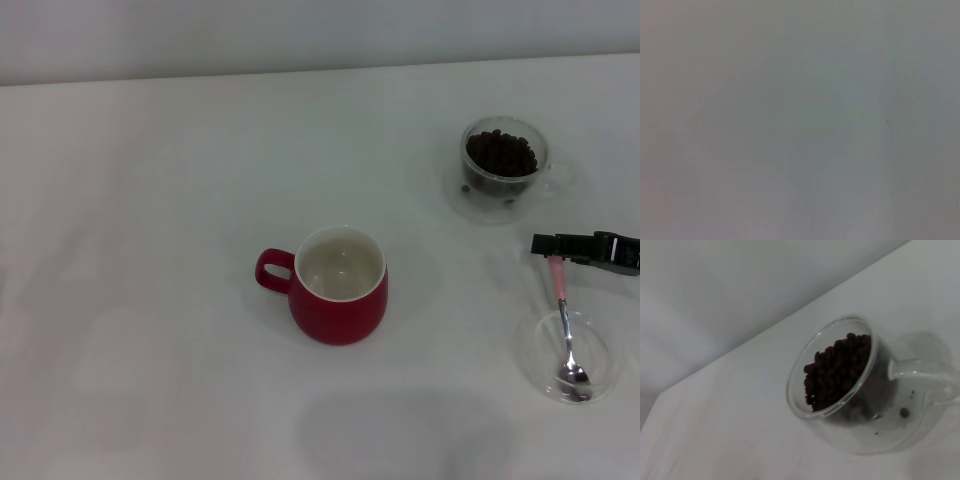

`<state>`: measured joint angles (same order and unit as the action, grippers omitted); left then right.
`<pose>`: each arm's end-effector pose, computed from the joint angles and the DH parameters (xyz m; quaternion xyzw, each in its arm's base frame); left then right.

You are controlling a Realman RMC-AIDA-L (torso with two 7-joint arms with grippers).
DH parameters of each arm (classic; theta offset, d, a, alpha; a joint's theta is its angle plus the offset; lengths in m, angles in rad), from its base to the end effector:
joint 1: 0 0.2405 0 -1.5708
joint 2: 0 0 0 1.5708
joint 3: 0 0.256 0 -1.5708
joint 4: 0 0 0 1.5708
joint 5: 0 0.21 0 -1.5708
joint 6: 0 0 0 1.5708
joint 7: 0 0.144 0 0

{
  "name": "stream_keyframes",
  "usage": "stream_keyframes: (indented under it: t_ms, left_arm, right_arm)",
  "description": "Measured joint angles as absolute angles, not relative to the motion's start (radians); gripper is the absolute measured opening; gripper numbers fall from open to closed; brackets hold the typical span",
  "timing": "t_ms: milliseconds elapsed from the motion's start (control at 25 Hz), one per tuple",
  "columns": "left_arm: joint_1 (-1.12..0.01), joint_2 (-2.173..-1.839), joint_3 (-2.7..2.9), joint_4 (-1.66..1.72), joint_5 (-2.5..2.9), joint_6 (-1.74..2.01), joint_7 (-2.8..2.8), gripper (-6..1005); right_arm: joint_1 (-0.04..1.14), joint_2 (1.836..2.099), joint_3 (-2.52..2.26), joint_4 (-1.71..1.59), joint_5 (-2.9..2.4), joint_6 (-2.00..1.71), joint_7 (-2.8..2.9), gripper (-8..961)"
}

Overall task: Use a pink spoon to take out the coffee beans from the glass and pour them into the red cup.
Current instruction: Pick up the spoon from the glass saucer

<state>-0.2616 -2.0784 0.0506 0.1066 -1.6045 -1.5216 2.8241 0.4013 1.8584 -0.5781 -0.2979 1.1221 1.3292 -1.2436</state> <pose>-0.3701 0.2492 0.0294 -0.6970 -0.1742 -0.3167 0.6193 0.3889 0.2878 0.0416 -0.7255 0.6216 0.2296 0.1861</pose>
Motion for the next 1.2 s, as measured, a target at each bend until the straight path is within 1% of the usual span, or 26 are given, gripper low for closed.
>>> stream_keyframes:
  t_ms: [320,440,640,920,1200]
  left_arm:
    - [-0.264,-2.077,0.051,0.11,-1.604,-1.522,2.824,471]
    - [-0.264,-2.077,0.051,0.11,-1.604,-1.522,2.824,471]
    - [-0.264,-2.077,0.051,0.111,-1.604,-1.52,2.824,471]
    - [-0.27,-2.077,0.052,0.111,-1.604,-1.52,2.824,470]
    - [-0.27,-2.077,0.051,0.11,-1.604,-1.519,2.824,470]
  right_arm:
    - [0.403,1.828,-0.584,-0.299,1.113,1.355,-1.233,378]
    - [0.403,1.82,-0.584,-0.299,1.102,1.355,-1.224,377]
    - [0.41,1.819,-0.586,-0.299,1.069,1.362,-1.221,376]
    - [0.429,1.827,-0.586,-0.299,1.034,1.362,-1.215,375]
    - [0.43,1.821,-0.586,-0.299,1.032,1.36,-1.211,373]
